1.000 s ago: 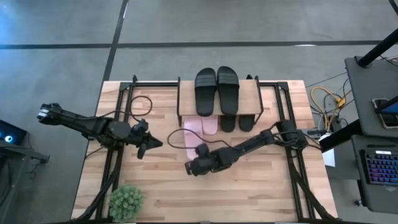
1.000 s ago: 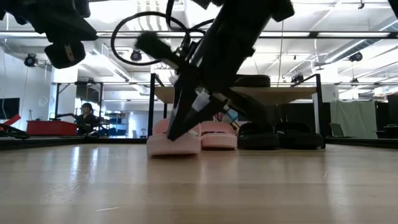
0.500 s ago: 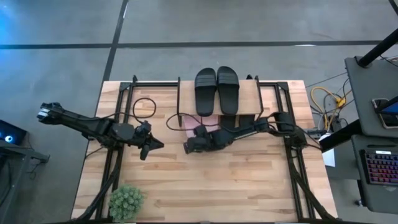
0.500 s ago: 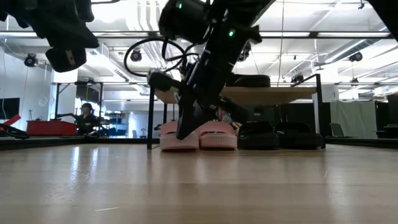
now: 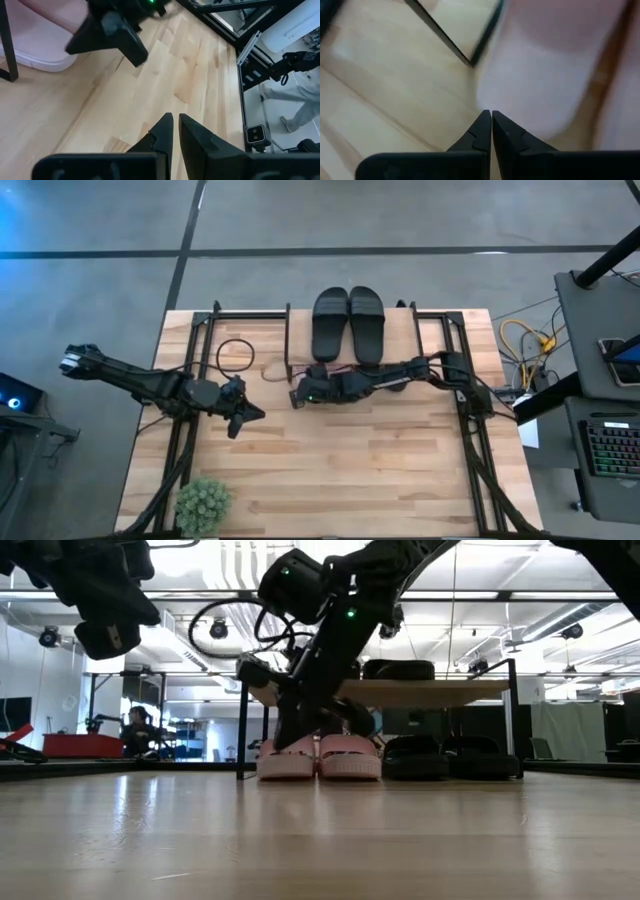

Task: Pick and place slides into the shelf
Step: Put the pink slide under the shelf, then adjust the right pink slide under the shelf

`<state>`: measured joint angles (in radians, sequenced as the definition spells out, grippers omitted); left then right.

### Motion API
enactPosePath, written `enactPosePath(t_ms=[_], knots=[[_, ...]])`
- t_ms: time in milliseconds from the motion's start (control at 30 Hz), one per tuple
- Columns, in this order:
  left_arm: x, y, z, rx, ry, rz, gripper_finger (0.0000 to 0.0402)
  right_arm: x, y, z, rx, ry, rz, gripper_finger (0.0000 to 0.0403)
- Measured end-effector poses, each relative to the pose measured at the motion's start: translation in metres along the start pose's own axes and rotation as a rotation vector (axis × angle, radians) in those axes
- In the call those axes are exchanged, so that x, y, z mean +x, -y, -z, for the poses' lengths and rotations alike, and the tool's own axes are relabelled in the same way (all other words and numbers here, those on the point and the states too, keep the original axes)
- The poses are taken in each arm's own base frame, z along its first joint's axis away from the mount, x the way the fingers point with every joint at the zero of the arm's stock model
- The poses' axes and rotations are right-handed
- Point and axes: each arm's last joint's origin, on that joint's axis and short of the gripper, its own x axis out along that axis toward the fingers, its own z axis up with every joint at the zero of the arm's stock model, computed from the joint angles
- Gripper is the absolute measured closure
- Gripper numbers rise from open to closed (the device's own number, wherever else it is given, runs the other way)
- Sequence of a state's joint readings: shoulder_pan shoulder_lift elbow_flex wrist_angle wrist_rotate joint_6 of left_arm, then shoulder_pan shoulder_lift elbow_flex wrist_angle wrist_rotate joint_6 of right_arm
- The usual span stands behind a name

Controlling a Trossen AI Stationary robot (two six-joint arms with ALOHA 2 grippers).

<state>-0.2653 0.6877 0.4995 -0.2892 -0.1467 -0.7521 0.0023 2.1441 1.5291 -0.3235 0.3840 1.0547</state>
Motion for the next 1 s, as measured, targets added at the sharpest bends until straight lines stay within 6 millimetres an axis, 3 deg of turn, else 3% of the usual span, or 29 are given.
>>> enactPosePath(t_ms=[167, 300, 433, 567, 767, 867, 1000], knots=[[0.002, 0.001, 0.000, 0.000, 0.002, 0.002, 0.0386, 0.003, 0.000, -0.006, -0.002, -0.038, -0.055, 0.0394], [0.003, 0.001, -0.001, -0.001, 0.005, 0.005, 0.0386, -0.009, -0.010, 0.004, -0.024, -0.047, -0.088, 0.0394], [0.004, 0.001, 0.000, -0.001, 0.003, 0.002, 0.0386, -0.031, -0.030, 0.027, -0.072, -0.068, -0.145, 0.0394], [0.004, 0.001, 0.000, 0.001, 0.001, 0.001, 0.0386, -0.052, -0.038, 0.062, -0.076, -0.056, -0.064, 0.0394], [0.005, 0.001, 0.000, 0.010, -0.002, -0.001, 0.0386, -0.072, -0.011, 0.103, 0.128, -0.064, 0.248, 0.0394], [0.006, 0.001, 0.000, 0.020, -0.003, -0.003, 0.0386, -0.070, 0.005, 0.105, 0.150, -0.061, 0.356, 0.0394], [0.007, 0.001, 0.000, 0.032, -0.005, -0.005, 0.0386, -0.056, 0.013, 0.096, 0.115, -0.093, 0.349, 0.0394]])
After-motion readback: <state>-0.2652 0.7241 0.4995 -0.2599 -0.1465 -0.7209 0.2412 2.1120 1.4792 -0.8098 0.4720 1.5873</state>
